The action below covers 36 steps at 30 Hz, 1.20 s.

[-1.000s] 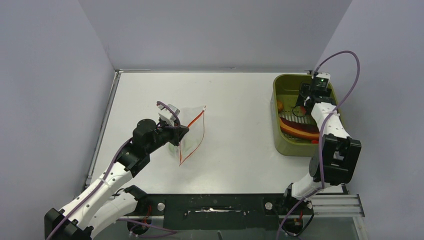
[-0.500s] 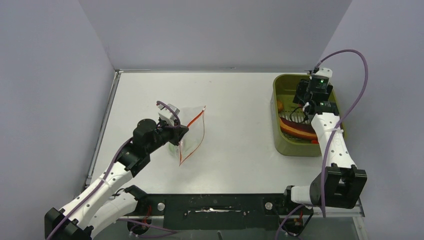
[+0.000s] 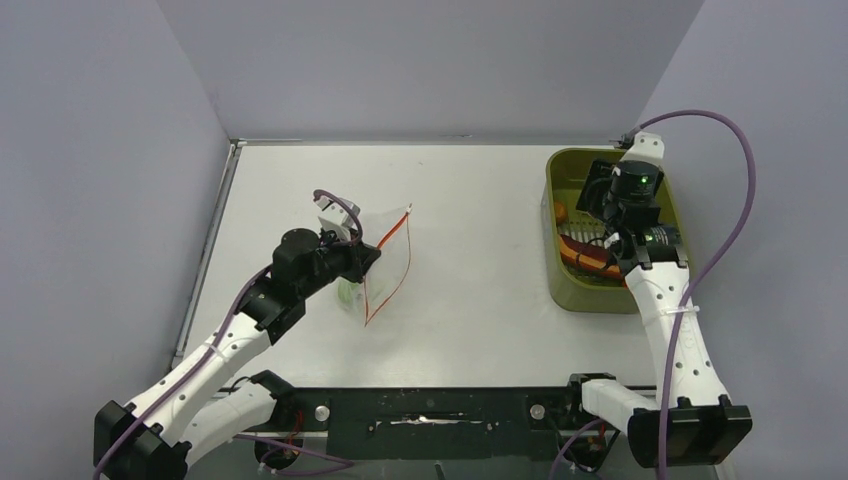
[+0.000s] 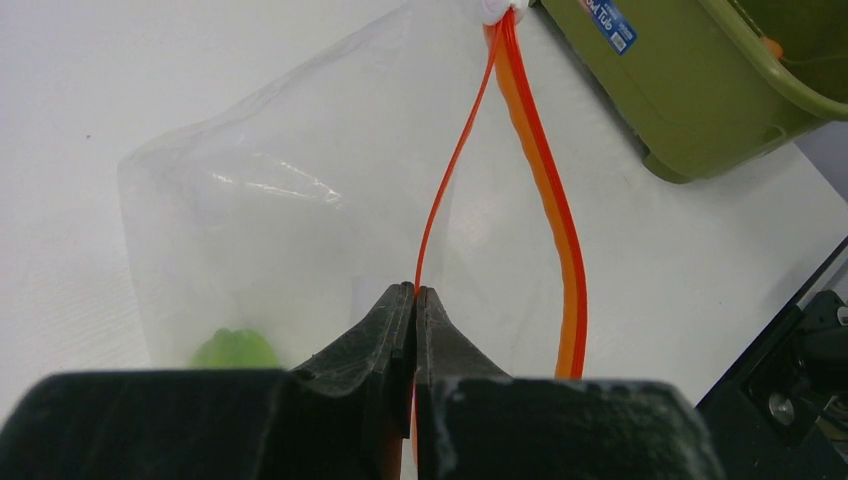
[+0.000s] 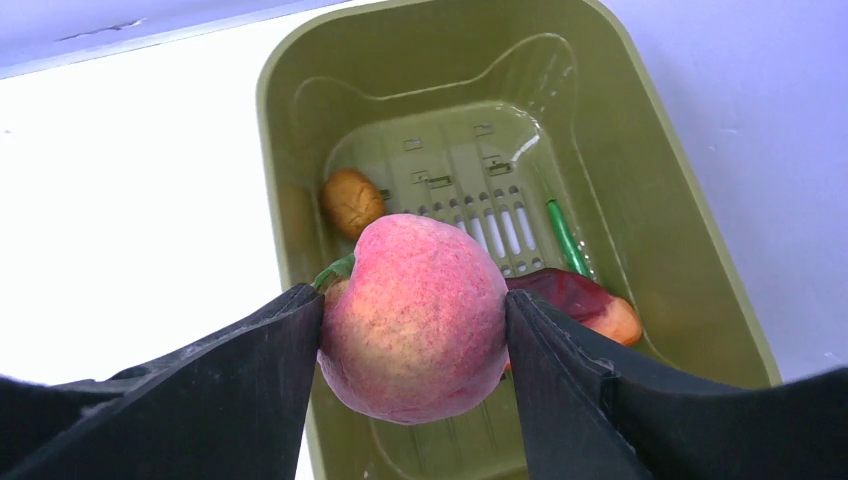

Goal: Place the food in the zip-top bag and seal the zipper
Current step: Pick up the fake fruit from the bin, then place the fake fruit in the zipper food storage bag.

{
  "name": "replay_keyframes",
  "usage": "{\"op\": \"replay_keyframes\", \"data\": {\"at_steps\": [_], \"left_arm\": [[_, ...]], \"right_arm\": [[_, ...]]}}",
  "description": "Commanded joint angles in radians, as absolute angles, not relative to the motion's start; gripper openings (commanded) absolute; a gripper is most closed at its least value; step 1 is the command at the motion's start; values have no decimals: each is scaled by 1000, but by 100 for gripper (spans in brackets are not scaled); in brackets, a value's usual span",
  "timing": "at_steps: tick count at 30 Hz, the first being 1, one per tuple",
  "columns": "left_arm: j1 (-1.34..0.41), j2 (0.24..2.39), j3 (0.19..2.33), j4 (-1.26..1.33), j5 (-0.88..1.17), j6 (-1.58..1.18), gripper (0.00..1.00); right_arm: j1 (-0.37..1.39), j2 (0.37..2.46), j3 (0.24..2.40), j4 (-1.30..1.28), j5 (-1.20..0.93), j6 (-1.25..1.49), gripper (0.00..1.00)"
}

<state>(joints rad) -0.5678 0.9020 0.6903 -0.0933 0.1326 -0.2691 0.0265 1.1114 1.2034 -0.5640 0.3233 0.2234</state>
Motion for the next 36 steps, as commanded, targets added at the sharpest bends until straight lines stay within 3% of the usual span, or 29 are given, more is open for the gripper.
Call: {"op": "replay_keyframes", "data": {"at_steps": [1,10,16,36], "left_arm": [[-567,928,765,-39,102,-322,0],[-564,1010,833,-2,99,-375,0],[-561,1068,892,0,93,-375,0],[-562,1041,837,68,190,-399,0]], "right_arm": [[78,1042,1212,-576,323,236,50],[141,946,1203,-587,168,337,49],[312,933,1185,-527,148,424,49],[724,1063,996,41,77,806,48]]}}
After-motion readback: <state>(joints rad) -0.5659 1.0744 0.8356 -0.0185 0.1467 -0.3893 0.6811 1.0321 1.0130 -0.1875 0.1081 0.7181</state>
